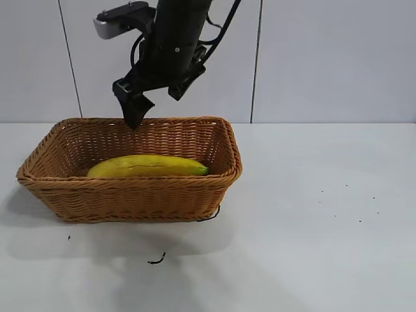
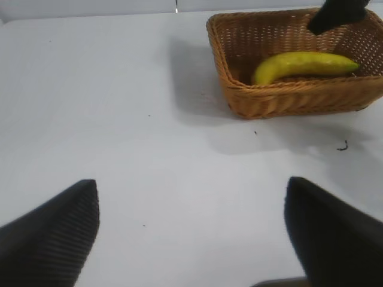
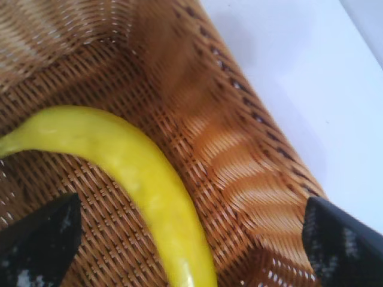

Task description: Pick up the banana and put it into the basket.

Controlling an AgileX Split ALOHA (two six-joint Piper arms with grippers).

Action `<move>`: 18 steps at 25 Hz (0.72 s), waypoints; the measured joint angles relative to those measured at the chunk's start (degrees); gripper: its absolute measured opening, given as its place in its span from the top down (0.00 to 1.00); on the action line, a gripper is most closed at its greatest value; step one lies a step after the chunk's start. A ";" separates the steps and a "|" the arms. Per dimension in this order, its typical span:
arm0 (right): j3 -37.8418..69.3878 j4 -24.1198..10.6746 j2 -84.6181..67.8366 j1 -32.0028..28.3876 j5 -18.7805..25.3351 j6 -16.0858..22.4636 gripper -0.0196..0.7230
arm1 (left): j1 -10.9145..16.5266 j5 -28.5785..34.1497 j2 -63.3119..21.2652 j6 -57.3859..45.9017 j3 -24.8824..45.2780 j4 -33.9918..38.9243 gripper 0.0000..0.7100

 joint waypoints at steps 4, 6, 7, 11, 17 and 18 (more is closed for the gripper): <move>-5.46 -0.48 0.00 -3.89 4.17 6.51 0.05 | 0.00 0.00 0.00 0.00 0.00 0.00 0.11; -6.93 -0.75 -0.07 -6.71 6.44 10.49 0.05 | 0.00 0.00 0.00 0.00 0.00 0.00 0.11; -7.19 -0.94 -0.07 -8.48 7.80 11.96 0.05 | 0.00 0.00 0.00 0.00 0.00 0.00 0.11; -7.33 -1.18 -0.19 -16.11 10.45 14.78 0.05 | 0.00 0.00 0.00 0.00 0.00 0.00 0.11; -7.33 -1.37 -0.19 -26.56 10.64 14.88 0.05 | 0.00 0.00 0.00 0.00 0.00 0.00 0.11; -7.33 -1.37 -0.19 -28.19 10.64 14.88 0.05 | 0.00 0.00 0.00 0.00 0.00 0.00 0.11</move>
